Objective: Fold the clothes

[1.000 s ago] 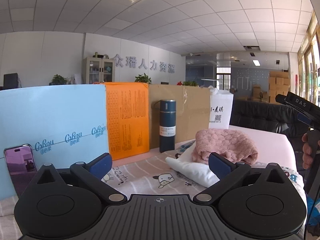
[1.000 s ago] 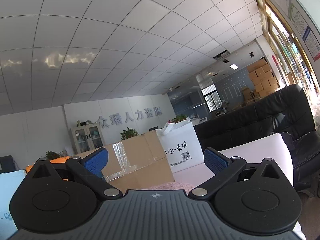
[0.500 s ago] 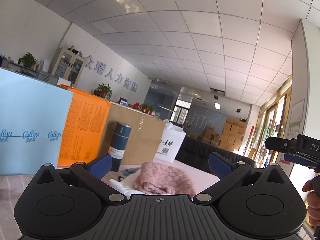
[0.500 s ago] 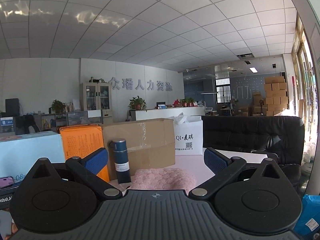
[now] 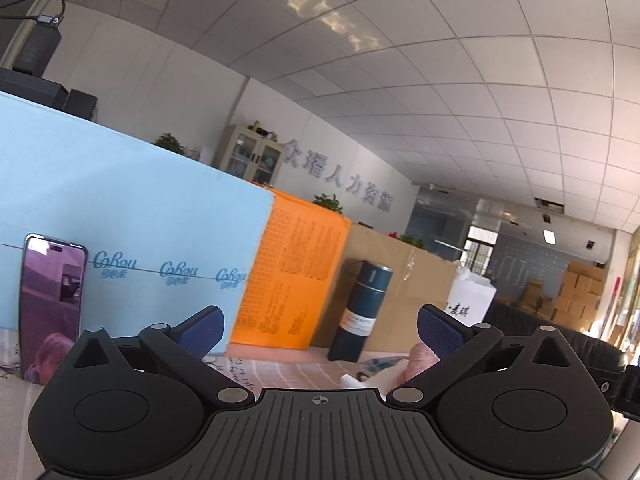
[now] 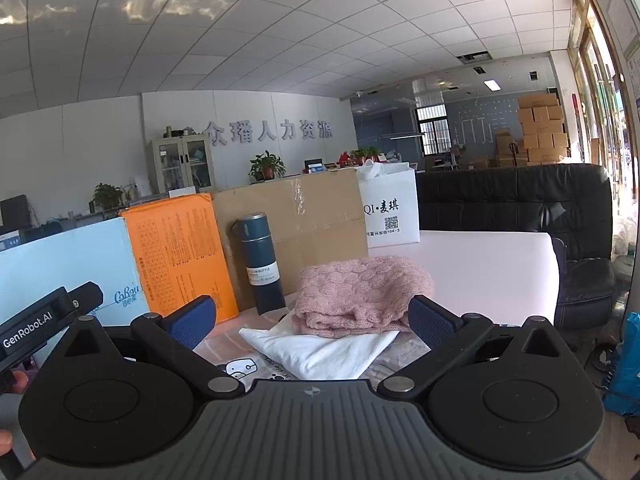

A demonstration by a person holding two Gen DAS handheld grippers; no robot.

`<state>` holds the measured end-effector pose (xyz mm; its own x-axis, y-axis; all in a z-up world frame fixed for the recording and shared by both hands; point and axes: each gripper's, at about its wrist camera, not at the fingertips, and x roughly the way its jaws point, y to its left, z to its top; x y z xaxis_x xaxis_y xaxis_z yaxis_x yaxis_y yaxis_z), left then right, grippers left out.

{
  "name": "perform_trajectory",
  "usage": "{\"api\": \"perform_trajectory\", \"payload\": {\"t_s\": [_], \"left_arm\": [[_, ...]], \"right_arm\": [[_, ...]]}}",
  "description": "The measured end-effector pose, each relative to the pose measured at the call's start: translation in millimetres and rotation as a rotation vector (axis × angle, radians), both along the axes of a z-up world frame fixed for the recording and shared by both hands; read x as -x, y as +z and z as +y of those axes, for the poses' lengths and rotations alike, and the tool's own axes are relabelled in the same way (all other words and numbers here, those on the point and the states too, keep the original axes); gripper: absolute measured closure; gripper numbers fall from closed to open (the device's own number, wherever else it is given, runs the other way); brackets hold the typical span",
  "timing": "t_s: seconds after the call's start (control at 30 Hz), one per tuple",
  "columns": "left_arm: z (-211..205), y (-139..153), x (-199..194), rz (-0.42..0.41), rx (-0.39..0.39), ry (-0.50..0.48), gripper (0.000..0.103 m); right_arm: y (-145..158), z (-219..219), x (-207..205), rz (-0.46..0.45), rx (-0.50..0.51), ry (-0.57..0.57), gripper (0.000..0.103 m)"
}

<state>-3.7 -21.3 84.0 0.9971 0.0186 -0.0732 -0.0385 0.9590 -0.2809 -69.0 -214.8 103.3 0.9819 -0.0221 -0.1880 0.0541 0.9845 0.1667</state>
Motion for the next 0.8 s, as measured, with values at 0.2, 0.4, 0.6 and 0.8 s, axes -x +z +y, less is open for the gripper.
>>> {"api": "perform_trajectory", "payload": {"t_s": [0.2, 0.4, 0.6, 0.8], "left_arm": [[-6.4, -22.7, -18.3, 0.103, -0.083, -0.035, 0.0], [-8.8, -33.5, -24.3, 0.149, -0.122, -0.046, 0.0], [-13.3, -37.4, -23.7, 0.167, -0.154, -0.054, 0.0], [-21.8, -36.9, -19.8, 0.159, -0.212, -0.064, 0.0]], "right_arm": [[-27.1, -3.6, -37.2, 0.074, -0.013, 0.017, 0.0], [-63.1, -5.1, -62.0, 0.178, -0.019, -0.045, 0.0], [-71.5, -6.7, -69.8, 0.209, 0.039, -0.12, 0.0], [-74.2, -6.2, -65.6, 0.197, 0.095, -0.174, 0.0]]}}
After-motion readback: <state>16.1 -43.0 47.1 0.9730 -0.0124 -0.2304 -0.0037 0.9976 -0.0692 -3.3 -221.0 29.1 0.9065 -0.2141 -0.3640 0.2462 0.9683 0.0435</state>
